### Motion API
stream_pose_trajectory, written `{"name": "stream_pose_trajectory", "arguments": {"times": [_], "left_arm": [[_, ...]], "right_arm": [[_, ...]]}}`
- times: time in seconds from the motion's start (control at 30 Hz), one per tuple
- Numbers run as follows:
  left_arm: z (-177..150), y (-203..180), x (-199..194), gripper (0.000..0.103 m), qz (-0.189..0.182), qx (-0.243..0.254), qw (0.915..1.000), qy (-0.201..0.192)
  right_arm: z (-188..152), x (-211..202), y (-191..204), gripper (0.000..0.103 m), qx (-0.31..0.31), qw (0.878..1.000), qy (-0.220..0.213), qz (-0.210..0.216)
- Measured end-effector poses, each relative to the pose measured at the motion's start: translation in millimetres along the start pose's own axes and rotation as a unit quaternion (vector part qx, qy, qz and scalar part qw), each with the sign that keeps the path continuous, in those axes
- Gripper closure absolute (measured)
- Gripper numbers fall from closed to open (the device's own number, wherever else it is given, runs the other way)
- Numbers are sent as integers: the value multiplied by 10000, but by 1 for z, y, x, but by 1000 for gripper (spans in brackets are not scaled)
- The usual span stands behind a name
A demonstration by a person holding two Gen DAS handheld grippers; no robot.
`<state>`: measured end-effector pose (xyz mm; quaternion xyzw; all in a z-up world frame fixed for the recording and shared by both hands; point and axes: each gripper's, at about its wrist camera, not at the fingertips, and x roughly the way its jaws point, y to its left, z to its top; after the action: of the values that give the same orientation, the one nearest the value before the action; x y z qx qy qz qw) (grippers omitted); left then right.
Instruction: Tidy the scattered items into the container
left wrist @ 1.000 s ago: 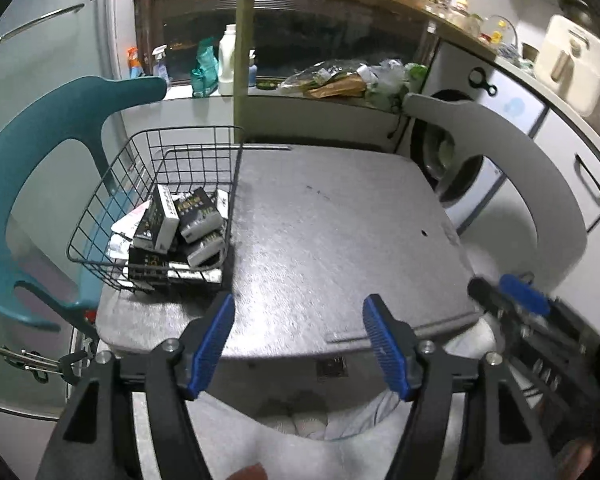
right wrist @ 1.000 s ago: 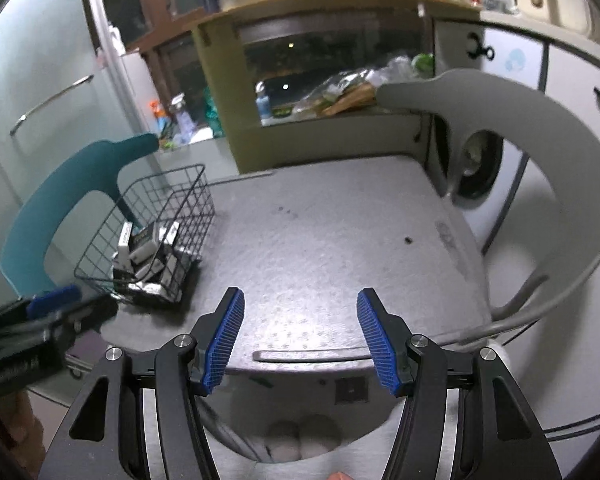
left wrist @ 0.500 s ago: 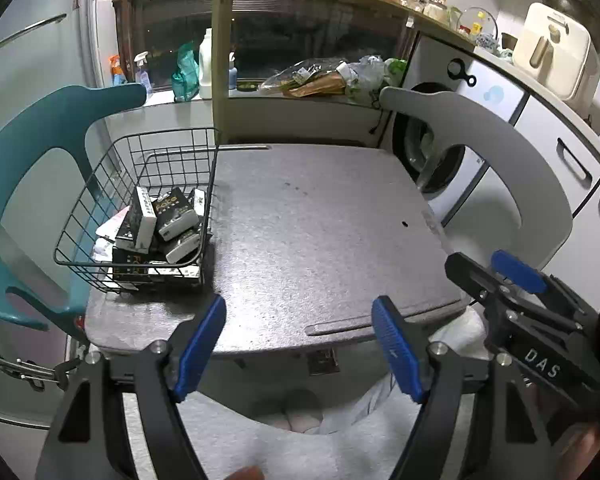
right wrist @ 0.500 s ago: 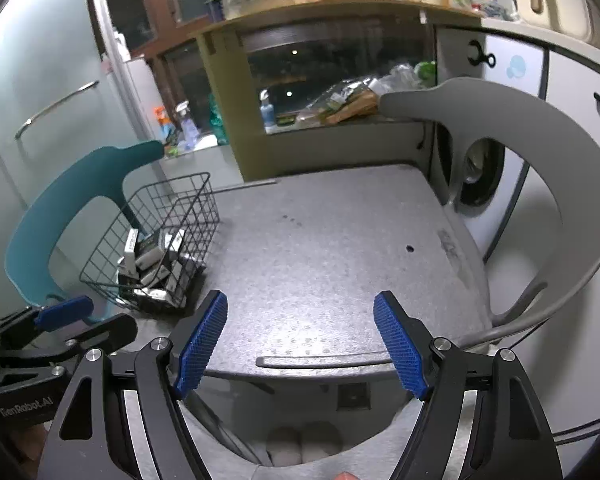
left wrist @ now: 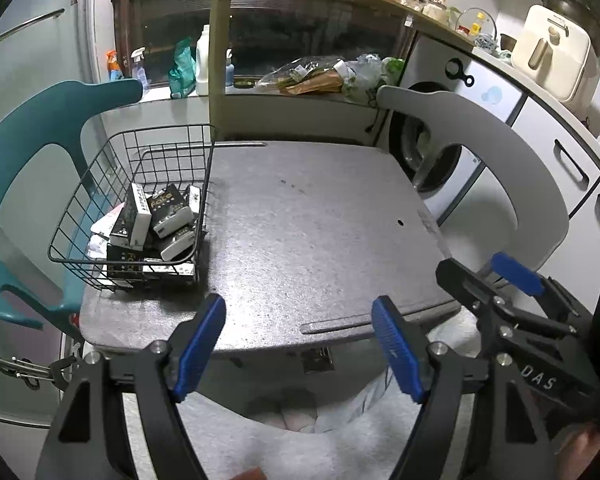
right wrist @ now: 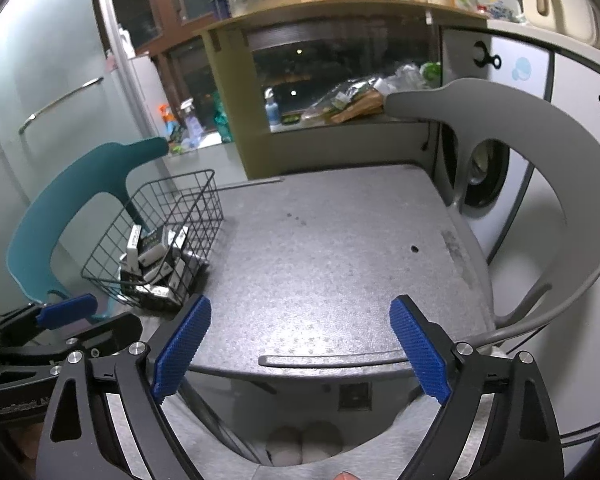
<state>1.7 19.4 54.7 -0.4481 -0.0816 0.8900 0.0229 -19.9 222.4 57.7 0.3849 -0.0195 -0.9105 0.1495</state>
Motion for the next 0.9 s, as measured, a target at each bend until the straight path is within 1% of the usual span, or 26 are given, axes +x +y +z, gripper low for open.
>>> {"name": "stream_pose_trajectory", "arguments": {"times": [0.23, 0.4, 0.9], "left_arm": [[-1, 1, 1, 25, -36, -3, 10000, 40], [0, 2, 1, 25, -68, -11, 10000, 35], [-1, 5, 1, 25, -77, -35, 10000, 28]], "right_arm": [[-1, 1, 0, 10, -4, 10000, -6, -7], [0, 1, -3, 4, 40, 10000, -7, 33], [1, 0, -11, 1, 17, 10000, -28, 17]]}}
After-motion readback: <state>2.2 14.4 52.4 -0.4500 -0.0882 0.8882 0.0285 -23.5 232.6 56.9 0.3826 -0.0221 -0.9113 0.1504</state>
